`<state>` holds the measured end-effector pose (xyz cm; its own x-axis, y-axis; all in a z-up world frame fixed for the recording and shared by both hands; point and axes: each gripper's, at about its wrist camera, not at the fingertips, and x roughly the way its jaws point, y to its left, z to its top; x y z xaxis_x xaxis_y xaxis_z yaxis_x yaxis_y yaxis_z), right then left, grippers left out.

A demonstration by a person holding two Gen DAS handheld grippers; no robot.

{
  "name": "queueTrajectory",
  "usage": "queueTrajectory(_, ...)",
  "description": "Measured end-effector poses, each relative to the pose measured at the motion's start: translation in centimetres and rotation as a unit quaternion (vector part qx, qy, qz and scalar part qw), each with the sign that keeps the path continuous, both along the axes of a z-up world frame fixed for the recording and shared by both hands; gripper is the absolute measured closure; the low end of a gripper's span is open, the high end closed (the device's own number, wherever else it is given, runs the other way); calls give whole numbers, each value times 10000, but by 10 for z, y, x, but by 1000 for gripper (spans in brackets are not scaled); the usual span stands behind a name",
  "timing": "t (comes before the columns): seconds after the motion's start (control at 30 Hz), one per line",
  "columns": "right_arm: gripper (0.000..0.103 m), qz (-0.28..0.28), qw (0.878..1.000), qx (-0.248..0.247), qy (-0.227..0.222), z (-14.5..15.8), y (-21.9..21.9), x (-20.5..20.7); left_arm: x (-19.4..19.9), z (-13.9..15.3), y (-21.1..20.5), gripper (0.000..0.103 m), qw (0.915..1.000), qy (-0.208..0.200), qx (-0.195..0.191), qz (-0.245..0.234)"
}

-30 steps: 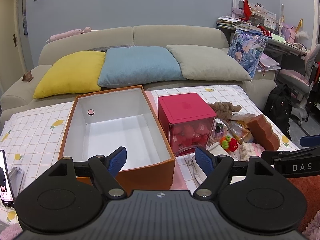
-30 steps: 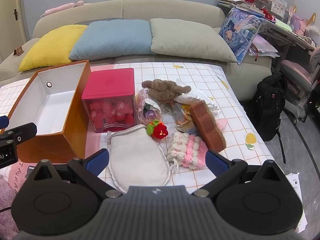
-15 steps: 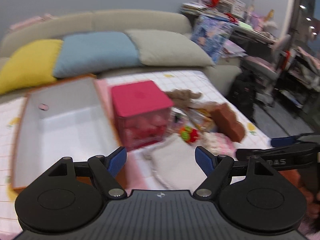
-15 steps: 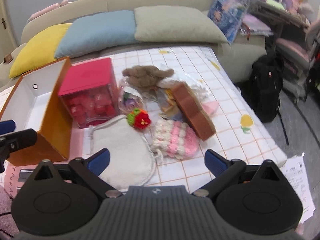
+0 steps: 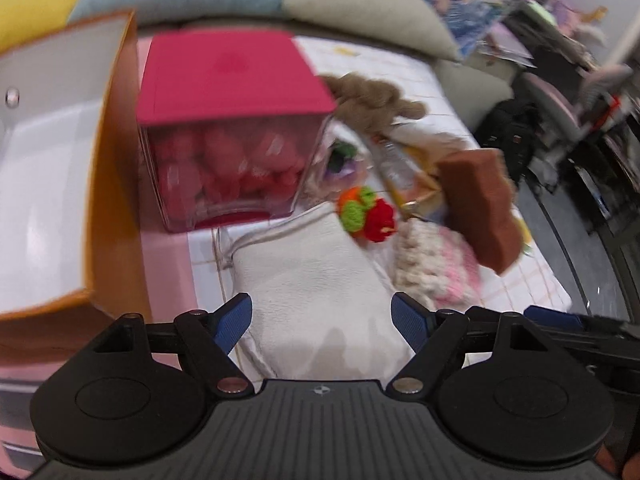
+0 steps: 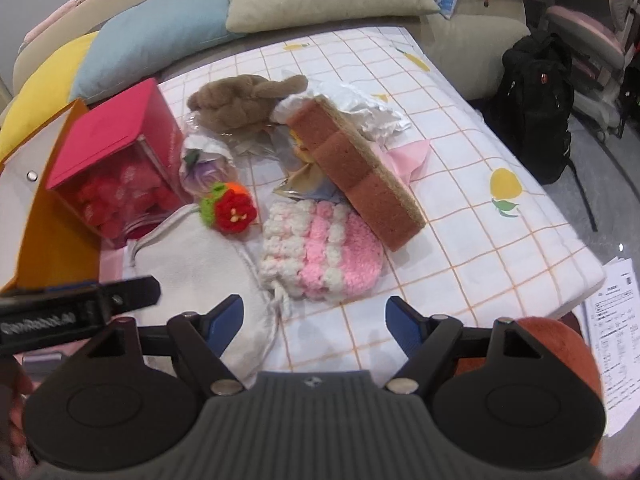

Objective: Organize soft objects
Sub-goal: 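Grasp the white terry mitt with the left tool while the right grasps the pink crocheted pouch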

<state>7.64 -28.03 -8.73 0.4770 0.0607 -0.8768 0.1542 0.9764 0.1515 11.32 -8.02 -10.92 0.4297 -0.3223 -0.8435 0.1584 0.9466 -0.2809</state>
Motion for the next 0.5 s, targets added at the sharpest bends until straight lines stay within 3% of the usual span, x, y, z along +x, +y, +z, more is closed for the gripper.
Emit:
queueTrajectory(0.1, 10, -148, 9996, 110, -193, -9, -5, 11, 3, -14, 1, 9, 9996, 169, 43, 213)
queueTrajectory(0.27, 10, -317, 9984, 470, -62, -28, -9, 28, 2, -26, 2, 9, 9993, 284, 75, 250)
queueTrajectory(0.5, 9, -618, 9973, 388, 81, -46, -9, 44, -6, -33, -4, 8, 9996, 128, 243, 47)
